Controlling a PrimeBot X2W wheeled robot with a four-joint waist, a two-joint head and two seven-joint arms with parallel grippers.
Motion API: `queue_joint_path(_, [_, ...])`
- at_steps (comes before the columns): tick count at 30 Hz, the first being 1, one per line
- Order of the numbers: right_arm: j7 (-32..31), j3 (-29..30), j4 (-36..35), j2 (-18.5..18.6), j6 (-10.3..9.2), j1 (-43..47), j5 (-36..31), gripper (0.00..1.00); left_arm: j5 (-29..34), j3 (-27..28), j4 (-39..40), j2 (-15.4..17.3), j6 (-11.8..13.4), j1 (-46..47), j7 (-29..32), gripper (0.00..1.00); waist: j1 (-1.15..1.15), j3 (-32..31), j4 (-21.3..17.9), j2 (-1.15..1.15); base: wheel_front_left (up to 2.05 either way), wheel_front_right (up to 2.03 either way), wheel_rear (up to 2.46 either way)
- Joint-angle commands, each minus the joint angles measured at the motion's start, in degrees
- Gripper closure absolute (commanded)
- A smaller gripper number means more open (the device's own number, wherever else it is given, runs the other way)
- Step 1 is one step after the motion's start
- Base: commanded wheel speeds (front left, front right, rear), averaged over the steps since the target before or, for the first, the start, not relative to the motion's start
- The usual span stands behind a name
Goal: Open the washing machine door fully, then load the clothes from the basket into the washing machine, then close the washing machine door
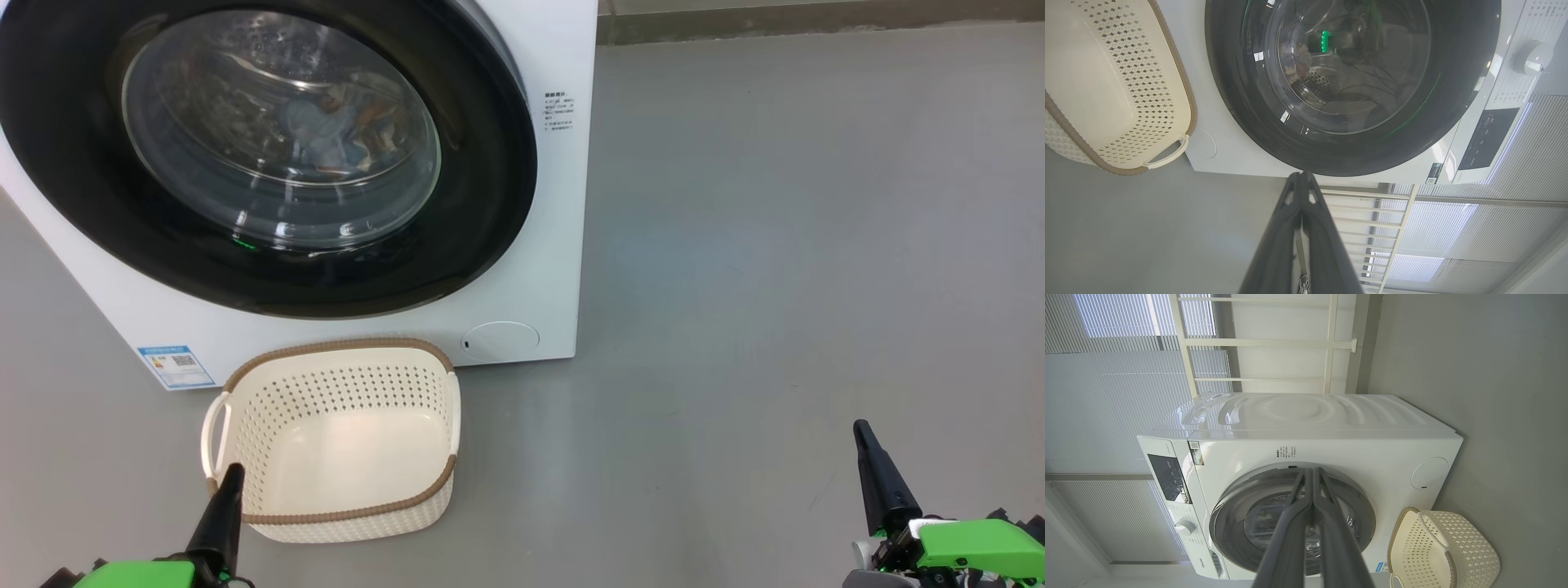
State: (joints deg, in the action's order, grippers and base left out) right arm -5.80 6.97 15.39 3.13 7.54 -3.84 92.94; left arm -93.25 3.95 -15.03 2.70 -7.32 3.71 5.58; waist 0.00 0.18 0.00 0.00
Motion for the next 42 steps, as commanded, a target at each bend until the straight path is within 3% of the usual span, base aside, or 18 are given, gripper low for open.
queue_joint_path(1, [-0.29,-0.95,-1.39,0.14,-0.05,-2.3,-0.36,1.0,0.46,1.82,1.02,0.74,-0.16,2.41,0.31,1.0,0.0,0.0,0.0,0.0,0.0,0.0,0.0])
queue_joint_path(42, [-0.5,-0.69,-1.38,-0.04,-0.05,-2.32,-0.58,1.0,0.76,2.18,1.01,0.49,-0.17,2.44,0.6,1.0,0.0,0.0,0.0,0.0,0.0,0.0,0.0])
